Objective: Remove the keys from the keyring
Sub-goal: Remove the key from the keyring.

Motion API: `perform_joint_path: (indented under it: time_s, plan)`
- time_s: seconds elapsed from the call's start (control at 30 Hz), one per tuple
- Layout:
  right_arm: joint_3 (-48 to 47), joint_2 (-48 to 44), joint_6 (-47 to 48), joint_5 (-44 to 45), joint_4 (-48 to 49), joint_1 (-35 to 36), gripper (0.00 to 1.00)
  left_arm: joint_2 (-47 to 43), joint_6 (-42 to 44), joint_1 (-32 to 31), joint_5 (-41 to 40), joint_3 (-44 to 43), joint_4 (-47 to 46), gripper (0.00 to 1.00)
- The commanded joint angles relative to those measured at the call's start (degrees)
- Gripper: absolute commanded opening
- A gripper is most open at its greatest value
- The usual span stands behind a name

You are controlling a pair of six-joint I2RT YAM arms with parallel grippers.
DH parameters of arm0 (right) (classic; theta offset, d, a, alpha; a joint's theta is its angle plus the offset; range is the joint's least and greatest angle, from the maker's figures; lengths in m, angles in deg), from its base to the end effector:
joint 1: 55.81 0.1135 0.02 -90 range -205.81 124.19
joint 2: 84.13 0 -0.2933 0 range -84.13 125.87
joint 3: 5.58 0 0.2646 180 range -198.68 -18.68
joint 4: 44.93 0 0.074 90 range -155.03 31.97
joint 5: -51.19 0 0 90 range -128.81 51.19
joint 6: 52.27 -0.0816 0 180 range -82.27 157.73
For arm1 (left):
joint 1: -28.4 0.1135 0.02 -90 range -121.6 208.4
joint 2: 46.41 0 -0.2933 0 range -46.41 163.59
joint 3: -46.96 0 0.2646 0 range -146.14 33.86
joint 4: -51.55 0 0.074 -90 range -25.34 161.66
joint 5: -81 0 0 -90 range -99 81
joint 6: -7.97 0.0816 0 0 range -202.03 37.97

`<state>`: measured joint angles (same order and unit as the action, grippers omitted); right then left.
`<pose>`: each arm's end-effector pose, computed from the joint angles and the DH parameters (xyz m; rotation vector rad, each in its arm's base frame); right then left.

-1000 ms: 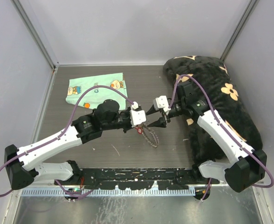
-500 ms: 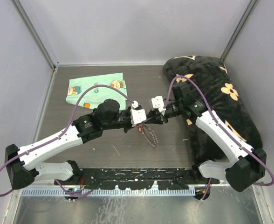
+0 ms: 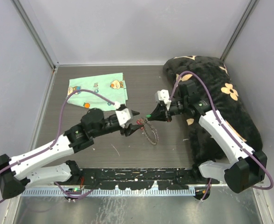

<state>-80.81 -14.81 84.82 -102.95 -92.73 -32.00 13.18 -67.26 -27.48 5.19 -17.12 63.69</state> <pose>0.2093 0.1726 0.3420 -1.5553 1.2561 1.0081 0.1445 -0.2489 0.3668 1.1651 1.3151 -0.7399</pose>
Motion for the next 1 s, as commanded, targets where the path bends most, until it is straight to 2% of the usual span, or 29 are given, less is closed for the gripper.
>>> perform_joint_path:
  time_s: [0.0, 0.13, 0.23, 0.37, 0.57, 0.73, 0.97]
  plan:
    - [-0.80, -3.50, -6.35, -7.81, 3.51, -2.56, 0.01, -7.61, -11.37, -0.05, -2.85, 9.51, -21.05, 0.59]
    - [-0.82, -3.60, -6.94, -12.67, 3.05, -4.65, 0.01, -10.26, -21.07, -0.04, -3.57, 17.62, -30.83, 0.61]
    - [-0.88, -3.58, -7.99, -14.01, 3.36, -5.56, 0.01, -9.57, -24.45, -0.05, -3.53, 19.61, -33.31, 0.61]
    - [-0.35, -3.33, -9.55, -14.55, 4.67, -6.01, 0.01, -6.55, -26.21, -0.04, -3.52, 17.16, -31.38, 0.58]
    - [0.93, -2.92, -11.79, -14.94, 7.29, -6.06, 0.01, -1.72, -28.84, -0.02, -2.53, 11.97, -27.71, 0.44]
    - [1.38, -2.77, -13.16, -15.26, 8.60, -6.10, 0.01, 1.45, -31.81, -0.07, -1.71, 11.88, -30.03, 0.41]
    - [2.08, -2.79, -14.82, -16.08, 10.29, -6.17, 0.01, 4.95, -30.98, -0.07, -2.38, 10.86, -29.21, 0.38]
